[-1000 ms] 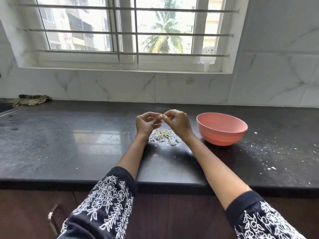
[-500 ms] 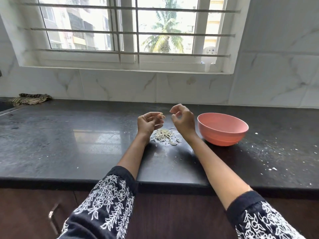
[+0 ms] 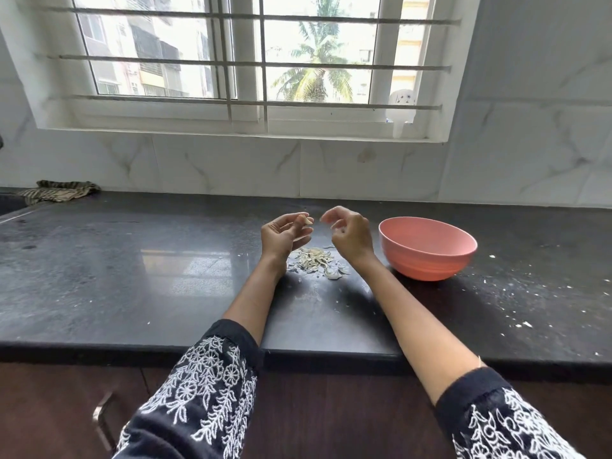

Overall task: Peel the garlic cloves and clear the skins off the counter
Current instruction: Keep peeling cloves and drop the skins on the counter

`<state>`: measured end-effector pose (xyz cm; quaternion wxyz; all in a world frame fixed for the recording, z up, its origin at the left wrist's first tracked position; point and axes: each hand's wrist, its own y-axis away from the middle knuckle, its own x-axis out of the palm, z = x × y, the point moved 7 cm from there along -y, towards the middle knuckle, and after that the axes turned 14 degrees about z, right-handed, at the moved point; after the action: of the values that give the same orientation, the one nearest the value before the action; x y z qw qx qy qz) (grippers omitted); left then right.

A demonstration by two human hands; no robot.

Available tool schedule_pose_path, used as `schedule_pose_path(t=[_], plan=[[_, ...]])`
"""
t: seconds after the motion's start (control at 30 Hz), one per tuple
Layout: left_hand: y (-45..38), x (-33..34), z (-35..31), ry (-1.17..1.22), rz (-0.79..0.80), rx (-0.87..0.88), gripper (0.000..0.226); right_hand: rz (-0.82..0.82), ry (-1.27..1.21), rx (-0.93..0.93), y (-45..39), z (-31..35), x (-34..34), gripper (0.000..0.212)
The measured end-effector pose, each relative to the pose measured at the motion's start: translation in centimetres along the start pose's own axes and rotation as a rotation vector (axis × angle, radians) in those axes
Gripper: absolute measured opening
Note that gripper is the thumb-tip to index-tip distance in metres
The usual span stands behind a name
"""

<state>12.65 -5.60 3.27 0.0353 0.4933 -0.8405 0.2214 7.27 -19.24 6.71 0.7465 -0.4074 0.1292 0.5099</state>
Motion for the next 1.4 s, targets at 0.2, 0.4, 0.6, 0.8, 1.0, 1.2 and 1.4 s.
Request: schedule_pose_path(t=[0.2,0.4,0.6,0.8,1.0,1.2,1.4], plan=[[0.1,-0.2,0.0,0.065,-0.035,-0.005,0.004,-0.096,-0.118,0.044,0.3,-0.1,-0.9,0.028],[0.1,-0.2,0.0,0.061,-0.023,-0.008,0.003,0.041,-0.031,0.12,-0.2,-1.1,0.3,0.09],[0.0,0.0,0.0,0.04,-0.019,-0.012,0.004,0.032,-0.186,-0.037,-0.4,0.1,0.6,0.013],[0.1,-0.2,0.0,0.041,-0.036,-0.008,0.002,0.023,-0.311,-0.086,-0.2,0.2,0.4,0.013],[0.0,-0.4,0.0,0.065,-0.059,-0.004,0.004,0.021,-0.357,-0.095,-0.2,0.1,0.3,0.016],[0.0,-0.4,0.0,0.068,-0.057,-0.002,0.004,0.034,-0.337,-0.091,-0.2,0.0,0.4,0.015],[-0.1,-0.5,0.2,0.076,-0.068,-0.004,0.005,0.046,-0.511,0.013,-0.1,-0.3,0.6,0.039]])
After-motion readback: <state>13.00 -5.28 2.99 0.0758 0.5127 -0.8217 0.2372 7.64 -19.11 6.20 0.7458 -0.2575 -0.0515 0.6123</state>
